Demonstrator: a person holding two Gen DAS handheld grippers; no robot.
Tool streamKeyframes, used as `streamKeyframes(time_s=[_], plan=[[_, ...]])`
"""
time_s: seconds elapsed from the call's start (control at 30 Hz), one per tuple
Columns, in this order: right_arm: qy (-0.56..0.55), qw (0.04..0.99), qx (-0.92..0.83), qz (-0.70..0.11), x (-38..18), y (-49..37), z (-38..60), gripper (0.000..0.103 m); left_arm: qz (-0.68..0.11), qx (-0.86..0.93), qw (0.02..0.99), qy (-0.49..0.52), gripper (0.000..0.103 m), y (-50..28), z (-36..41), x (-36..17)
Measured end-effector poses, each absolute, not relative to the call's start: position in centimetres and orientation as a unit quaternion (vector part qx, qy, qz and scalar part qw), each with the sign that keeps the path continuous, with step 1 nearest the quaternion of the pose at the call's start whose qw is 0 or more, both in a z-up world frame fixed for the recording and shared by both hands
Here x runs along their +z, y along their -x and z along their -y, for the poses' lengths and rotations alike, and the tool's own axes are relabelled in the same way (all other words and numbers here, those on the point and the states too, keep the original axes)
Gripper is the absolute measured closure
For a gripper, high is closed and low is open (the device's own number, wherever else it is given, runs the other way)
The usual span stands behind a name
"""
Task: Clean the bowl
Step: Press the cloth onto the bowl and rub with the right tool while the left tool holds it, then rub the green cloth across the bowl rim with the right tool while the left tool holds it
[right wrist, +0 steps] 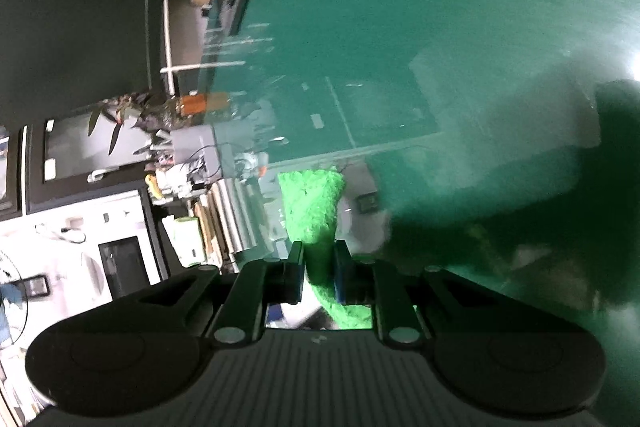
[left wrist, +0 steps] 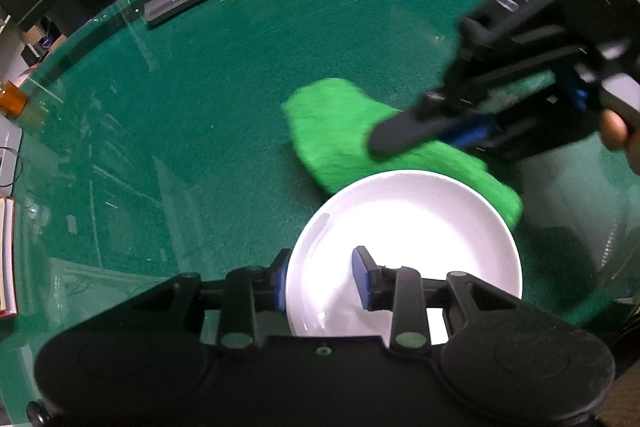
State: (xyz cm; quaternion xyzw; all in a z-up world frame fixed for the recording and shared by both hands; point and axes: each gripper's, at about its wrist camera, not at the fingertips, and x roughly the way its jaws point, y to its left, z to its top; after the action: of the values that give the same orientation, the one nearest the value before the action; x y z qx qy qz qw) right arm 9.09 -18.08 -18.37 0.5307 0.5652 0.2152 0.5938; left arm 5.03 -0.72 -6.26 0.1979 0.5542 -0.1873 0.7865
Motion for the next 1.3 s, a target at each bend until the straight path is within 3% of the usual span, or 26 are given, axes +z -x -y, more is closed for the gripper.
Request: streamKeyframes(time_s=[0.57, 1.3], plan=[[-0.561, 0.577, 0.177, -0.567, -18.8, -5.2, 21.2, 0.087, -0.548, -0.197, 0.786, -0.208, 0.068, -5.3, 1.4, -5.6], [-0.515, 0.600, 0.226, -0.569, -17.2, -10.5, 18.1, 0.087, -0.559, -0.164, 0.786, -0.206, 0.065, -4.2, 0.3, -5.2]])
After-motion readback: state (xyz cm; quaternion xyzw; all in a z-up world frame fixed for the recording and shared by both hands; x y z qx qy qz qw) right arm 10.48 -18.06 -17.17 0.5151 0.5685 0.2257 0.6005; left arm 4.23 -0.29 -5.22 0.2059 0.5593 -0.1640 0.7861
